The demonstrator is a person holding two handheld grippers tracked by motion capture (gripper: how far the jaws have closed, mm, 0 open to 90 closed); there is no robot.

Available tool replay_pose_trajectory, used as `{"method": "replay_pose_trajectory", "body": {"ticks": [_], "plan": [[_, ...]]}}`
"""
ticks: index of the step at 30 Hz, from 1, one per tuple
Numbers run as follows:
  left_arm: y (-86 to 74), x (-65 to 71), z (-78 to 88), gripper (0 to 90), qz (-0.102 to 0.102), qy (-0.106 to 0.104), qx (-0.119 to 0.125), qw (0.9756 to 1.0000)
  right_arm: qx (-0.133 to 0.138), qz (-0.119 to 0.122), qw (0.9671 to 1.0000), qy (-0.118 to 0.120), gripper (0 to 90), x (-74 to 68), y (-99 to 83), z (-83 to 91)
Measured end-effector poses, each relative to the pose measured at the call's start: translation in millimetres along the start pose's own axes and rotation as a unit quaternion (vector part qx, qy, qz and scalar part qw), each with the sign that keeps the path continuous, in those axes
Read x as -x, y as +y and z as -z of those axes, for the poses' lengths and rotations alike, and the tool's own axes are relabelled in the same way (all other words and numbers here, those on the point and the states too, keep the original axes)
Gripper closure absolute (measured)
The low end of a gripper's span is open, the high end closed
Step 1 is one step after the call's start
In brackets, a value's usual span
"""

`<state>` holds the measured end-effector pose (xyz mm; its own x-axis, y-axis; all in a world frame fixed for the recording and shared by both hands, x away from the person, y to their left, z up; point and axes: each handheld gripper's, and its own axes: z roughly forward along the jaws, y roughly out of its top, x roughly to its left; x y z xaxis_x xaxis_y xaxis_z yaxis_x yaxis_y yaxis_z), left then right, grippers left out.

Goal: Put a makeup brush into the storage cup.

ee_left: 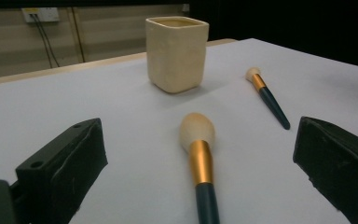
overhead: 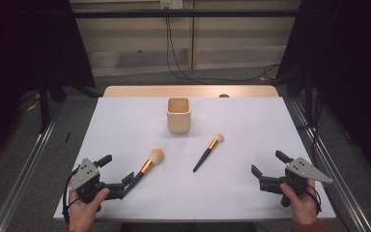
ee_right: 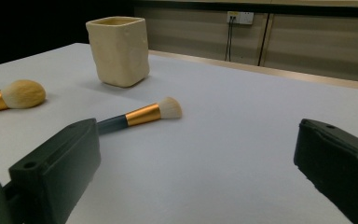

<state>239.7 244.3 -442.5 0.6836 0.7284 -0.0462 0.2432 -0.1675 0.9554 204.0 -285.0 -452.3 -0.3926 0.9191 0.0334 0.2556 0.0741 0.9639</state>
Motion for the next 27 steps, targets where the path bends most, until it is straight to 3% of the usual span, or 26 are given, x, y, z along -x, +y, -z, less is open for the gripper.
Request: {"method": "replay_pose_trajectory", "body": {"ticks": [5, 10, 13, 15, 17, 20, 25, 27], "plan": [[7.2, 4.7, -4.9, 1.5, -0.007, -0.025, -0.008, 0.9996, -0.003, 0.005, 1.0000, 0.007, 0.0, -3.9, 0.3, -0.8], [18.0, 5.9, -15.1, 1.8, -0.015, -0.026, -0.010, 0.9995, -0.004, 0.006, 0.9999, 0.011, 0.0, -3.4, -0.1, -0.7], [22.2, 5.7, -20.4, 1.9, -0.019, -0.027, -0.018, 0.9993, -0.003, 0.003, 1.0000, 0.007, 0.0, -1.8, -0.2, 0.0], [23.4, 5.1, -24.2, 2.2, -0.011, -0.024, -0.024, 0.9994, -0.001, 0.002, 1.0000, 0.006, 0.0, -2.3, -0.1, 0.4], [24.4, 4.4, -28.8, 2.1, -0.016, -0.031, -0.031, 0.9989, -0.003, 0.005, 1.0000, 0.007, 0.0, -2.9, -0.6, 0.8], [27.3, 3.0, -34.1, 2.7, -0.020, -0.024, -0.040, 0.9987, -0.004, 0.004, 0.9999, 0.009, 0.0, -4.1, -0.3, 0.9], [35.3, -2.2, -41.2, 3.3, -0.006, -0.028, -0.039, 0.9988, -0.003, 0.005, 0.9999, 0.009, 0.0, -3.6, -0.6, -0.1], [38.3, -3.6, -44.2, 3.3, -0.003, -0.027, -0.049, 0.9984, -0.003, 0.005, 0.9999, 0.009, 0.0, -3.3, -0.9, -0.2]]}}
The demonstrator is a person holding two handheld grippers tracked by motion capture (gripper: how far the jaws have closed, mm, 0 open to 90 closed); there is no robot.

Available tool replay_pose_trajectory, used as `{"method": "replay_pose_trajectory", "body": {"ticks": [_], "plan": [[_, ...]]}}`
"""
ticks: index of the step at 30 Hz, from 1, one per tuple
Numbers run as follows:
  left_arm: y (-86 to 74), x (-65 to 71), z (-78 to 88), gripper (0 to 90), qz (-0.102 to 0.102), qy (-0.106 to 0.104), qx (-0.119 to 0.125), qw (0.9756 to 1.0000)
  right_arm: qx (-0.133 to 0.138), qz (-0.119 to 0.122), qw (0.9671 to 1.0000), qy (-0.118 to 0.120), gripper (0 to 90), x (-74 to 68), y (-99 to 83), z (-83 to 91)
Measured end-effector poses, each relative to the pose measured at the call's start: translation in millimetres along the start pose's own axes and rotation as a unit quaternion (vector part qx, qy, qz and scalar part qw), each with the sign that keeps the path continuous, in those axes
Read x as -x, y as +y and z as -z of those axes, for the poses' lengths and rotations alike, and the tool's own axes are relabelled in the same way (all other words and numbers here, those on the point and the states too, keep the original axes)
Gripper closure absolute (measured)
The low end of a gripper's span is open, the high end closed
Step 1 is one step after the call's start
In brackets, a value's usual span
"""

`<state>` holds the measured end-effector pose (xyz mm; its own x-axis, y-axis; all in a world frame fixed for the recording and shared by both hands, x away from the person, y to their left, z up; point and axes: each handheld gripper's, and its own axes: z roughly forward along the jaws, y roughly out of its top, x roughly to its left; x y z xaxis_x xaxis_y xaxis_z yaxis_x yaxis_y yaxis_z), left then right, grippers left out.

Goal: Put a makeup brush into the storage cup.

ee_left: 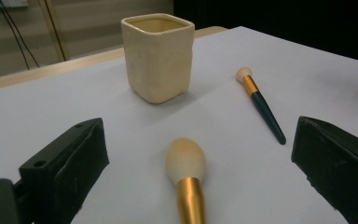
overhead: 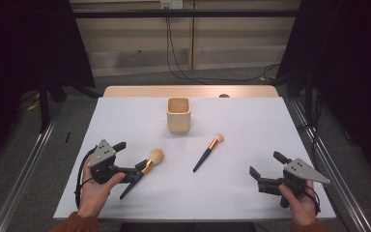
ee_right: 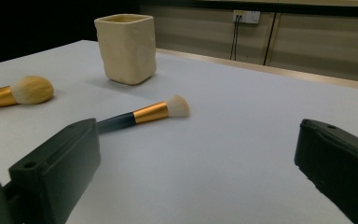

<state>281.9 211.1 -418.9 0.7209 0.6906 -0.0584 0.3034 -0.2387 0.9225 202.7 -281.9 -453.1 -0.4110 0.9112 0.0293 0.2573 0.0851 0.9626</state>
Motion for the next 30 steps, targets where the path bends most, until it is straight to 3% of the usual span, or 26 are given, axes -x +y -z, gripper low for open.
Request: {"method": "replay_pose_trajectory", "body": {"ticks": [2, 4, 6, 11, 13, 19, 26, 30], "plan": [[3.6, -1.3, -2.7, 3.3, -0.003, 0.011, -0.017, 0.9998, -0.001, 0.000, 1.0000, 0.002, 0.0, -0.4, -0.6, -0.5], [6.7, -3.1, -5.5, 3.3, 0.004, 0.001, -0.021, 0.9998, -0.002, -0.002, 1.0000, 0.002, 0.0, -1.0, -0.6, -0.5], [9.4, -5.3, -9.5, 3.2, -0.005, -0.008, -0.038, 0.9992, -0.002, -0.003, 1.0000, 0.004, 0.0, -1.5, -0.4, -0.4], [10.8, -7.4, -18.7, 3.2, -0.007, -0.011, -0.069, 0.9975, -0.003, -0.004, 1.0000, 0.004, 0.0, 0.2, -1.1, -0.4], [12.0, -8.2, -22.1, 3.9, -0.003, -0.023, -0.089, 0.9958, -0.002, -0.005, 1.0000, 0.004, 0.0, 0.2, -1.1, -0.1], [15.4, -10.1, -29.7, 5.3, -0.006, -0.020, -0.128, 0.9915, -0.005, -0.002, 1.0000, 0.008, 0.0, -0.6, -1.3, -0.3], [18.2, -18.8, -37.1, 5.3, -0.010, -0.007, -0.189, 0.9820, -0.006, -0.003, 0.9999, 0.011, 0.0, -0.5, -1.3, 0.2], [22.3, -21.8, -39.5, 6.2, -0.008, -0.010, -0.206, 0.9785, -0.006, -0.003, 0.9999, 0.012, 0.0, -0.4, -1.3, 0.3]]}}
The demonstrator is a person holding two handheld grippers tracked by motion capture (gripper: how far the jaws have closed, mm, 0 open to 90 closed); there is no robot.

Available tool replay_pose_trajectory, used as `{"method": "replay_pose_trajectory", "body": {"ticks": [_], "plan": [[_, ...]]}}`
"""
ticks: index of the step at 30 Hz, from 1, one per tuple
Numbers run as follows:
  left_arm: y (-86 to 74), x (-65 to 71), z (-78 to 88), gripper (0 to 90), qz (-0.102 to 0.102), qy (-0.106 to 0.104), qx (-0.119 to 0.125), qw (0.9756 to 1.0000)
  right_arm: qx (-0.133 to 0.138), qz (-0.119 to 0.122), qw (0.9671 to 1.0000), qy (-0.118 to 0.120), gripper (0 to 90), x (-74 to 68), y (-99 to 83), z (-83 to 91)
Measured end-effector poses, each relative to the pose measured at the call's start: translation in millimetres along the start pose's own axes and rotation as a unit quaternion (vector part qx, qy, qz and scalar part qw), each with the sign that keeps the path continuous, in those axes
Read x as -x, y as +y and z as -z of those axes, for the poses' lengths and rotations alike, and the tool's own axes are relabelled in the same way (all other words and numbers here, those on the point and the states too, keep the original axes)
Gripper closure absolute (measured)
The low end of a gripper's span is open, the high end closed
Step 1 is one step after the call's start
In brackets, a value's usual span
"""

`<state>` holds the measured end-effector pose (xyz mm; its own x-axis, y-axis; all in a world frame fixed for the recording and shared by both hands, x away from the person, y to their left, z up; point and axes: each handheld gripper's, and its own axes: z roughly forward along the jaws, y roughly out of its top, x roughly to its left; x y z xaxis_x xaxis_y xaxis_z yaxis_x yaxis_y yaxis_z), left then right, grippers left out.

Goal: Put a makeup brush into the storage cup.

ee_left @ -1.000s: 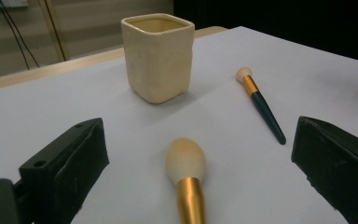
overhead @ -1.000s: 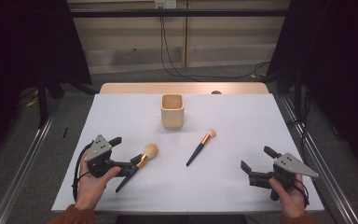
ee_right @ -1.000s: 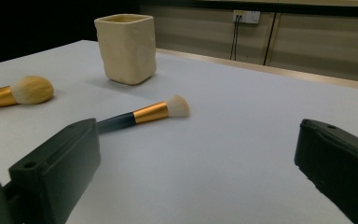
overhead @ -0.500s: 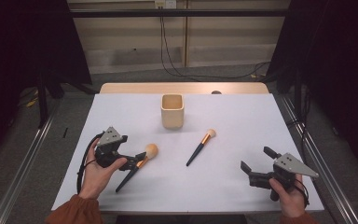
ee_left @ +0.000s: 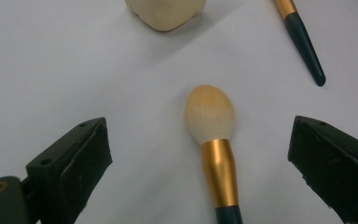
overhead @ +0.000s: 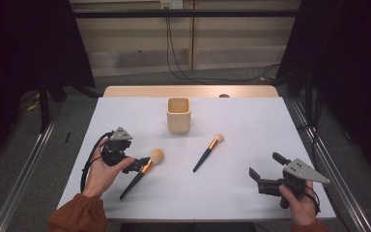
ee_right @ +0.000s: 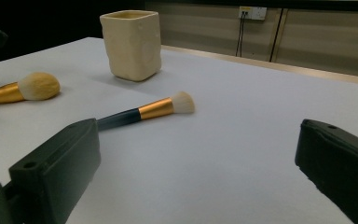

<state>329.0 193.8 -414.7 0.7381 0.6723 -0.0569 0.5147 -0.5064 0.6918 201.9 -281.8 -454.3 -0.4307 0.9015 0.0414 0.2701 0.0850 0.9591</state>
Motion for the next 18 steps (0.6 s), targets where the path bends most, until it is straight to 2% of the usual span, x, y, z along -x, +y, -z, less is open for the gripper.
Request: {"method": "replay_pose_trajectory", "body": {"ticks": [2, 6, 8, 10, 11, 12, 18], "plan": [[2.4, -0.6, -0.2, 6.3, 0.009, -0.008, -0.016, 0.9998, 0.000, 0.001, 1.0000, 0.001, 0.0, 0.0, 0.0, 0.1], [8.0, 0.0, -0.2, 6.3, 0.000, 0.003, -0.037, 0.9993, -0.001, 0.001, 1.0000, -0.002, 0.0, 0.2, -0.1, 0.0], [9.7, 2.6, -2.2, 6.4, 0.006, 0.003, -0.053, 0.9986, -0.002, 0.000, 1.0000, -0.001, 0.0, -0.3, 0.1, 0.0], [10.2, 3.0, -5.8, 6.9, 0.005, 0.001, -0.076, 0.9971, 0.001, -0.001, 1.0000, -0.001, 0.0, -1.2, 0.5, 0.9], [10.5, 2.6, -9.0, 7.3, 0.000, 0.007, -0.092, 0.9957, 0.002, 0.003, 1.0000, 0.000, 0.0, -1.0, 0.4, 1.2], [10.5, 2.6, -9.0, 7.4, 0.000, 0.007, -0.092, 0.9957, 0.002, 0.003, 1.0000, 0.000, 0.0, -1.0, 0.4, 1.2], [15.1, 0.0, -19.6, 7.4, 0.021, 0.009, -0.139, 0.9900, -0.001, 0.003, 1.0000, 0.000, 0.0, -0.8, 0.3, 0.8]]}}
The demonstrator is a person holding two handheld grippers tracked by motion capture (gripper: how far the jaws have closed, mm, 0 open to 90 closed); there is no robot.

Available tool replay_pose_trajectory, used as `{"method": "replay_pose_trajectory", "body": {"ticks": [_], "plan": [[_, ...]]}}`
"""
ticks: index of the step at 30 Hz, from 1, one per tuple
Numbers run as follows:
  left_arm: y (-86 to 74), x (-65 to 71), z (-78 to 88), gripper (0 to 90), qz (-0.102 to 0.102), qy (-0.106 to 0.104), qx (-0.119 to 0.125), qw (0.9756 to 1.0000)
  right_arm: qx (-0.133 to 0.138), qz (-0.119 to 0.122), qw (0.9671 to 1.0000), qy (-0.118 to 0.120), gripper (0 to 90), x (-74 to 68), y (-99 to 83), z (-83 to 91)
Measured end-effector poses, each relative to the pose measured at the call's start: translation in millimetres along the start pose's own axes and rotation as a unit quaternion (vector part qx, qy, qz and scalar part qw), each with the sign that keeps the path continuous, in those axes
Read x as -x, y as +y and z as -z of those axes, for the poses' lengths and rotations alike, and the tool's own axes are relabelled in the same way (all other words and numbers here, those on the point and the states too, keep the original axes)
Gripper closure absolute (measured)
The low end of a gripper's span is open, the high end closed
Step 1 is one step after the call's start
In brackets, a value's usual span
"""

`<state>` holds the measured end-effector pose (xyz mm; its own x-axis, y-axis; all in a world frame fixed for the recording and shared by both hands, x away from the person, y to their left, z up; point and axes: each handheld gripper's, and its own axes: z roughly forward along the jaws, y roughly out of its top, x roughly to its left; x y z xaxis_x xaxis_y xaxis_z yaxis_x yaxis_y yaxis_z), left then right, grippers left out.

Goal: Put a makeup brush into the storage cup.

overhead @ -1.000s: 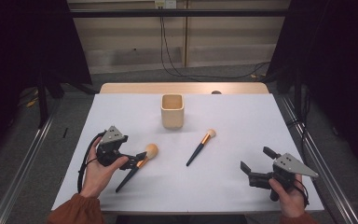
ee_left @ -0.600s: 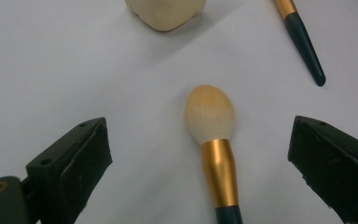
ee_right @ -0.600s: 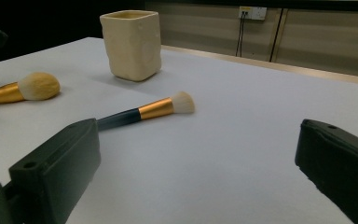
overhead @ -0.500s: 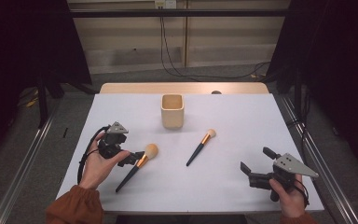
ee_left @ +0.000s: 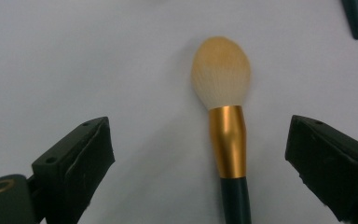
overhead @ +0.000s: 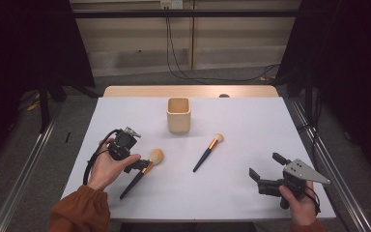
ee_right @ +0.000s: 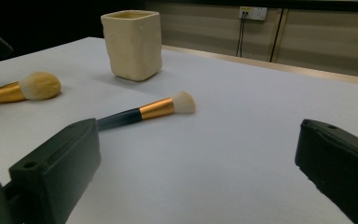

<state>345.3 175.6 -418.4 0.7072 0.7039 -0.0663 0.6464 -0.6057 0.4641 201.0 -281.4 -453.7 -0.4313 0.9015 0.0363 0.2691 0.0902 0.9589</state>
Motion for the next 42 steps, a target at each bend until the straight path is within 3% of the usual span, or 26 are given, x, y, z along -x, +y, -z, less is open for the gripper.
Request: {"method": "replay_pose_trajectory", "body": {"ticks": [3, 8, 10, 14, 25, 26, 28, 30, 32, 34, 39, 42], "plan": [[4.9, -0.9, -4.8, 7.7, -0.003, 0.007, -0.020, 0.9998, -0.002, 0.003, 1.0000, 0.001, 0.0, -0.1, -0.2, -0.2], [10.4, 0.2, -13.0, 7.4, -0.016, -0.001, -0.061, 0.9980, -0.004, 0.003, 1.0000, 0.001, 0.0, 0.3, -0.6, -0.6], [11.9, 1.0, -15.0, 7.6, -0.012, -0.012, -0.078, 0.9968, -0.005, 0.004, 1.0000, -0.001, 0.0, 0.0, -0.6, -0.7], [15.2, 4.4, -18.0, 7.6, -0.015, -0.004, -0.088, 0.9960, -0.006, 0.006, 1.0000, -0.002, 0.0, -0.2, -0.8, -0.7], [19.3, 13.5, -31.9, 6.7, -0.037, -0.022, -0.130, 0.9905, -0.012, 0.004, 0.9999, -0.002, 0.0, -0.1, -1.2, -1.7], [19.2, 13.5, -32.4, 6.7, -0.032, -0.017, -0.128, 0.9911, -0.012, 0.004, 0.9999, -0.002, 0.0, -0.1, -1.2, -1.7], [20.0, 13.1, -33.4, 9.4, -0.032, -0.006, -0.129, 0.9911, -0.012, 0.006, 0.9999, 0.000, 0.0, 0.0, -1.5, -2.2], [20.6, 14.2, -35.9, 10.1, -0.031, -0.009, -0.130, 0.9910, -0.013, 0.005, 0.9999, 0.000, 0.0, -0.1, -1.5, -2.6], [21.0, 14.9, -38.0, 12.6, -0.031, 0.001, -0.140, 0.9896, -0.013, 0.006, 0.9999, 0.000, 0.0, 0.0, -1.7, -2.5], [21.7, 14.4, -40.3, 20.4, -0.024, -0.005, -0.140, 0.9899, -0.016, 0.008, 0.9998, -0.002, 0.0, 0.1, -1.9, -2.8], [24.9, 19.2, -48.8, 21.6, -0.027, 0.002, -0.169, 0.9852, -0.016, 0.009, 0.9998, -0.001, 0.0, -0.7, -1.9, -2.9], [27.8, 20.7, -50.6, 26.0, -0.020, 0.007, -0.175, 0.9843, -0.017, 0.009, 0.9998, -0.002, 0.0, -0.6, -1.8, -3.3]]}}
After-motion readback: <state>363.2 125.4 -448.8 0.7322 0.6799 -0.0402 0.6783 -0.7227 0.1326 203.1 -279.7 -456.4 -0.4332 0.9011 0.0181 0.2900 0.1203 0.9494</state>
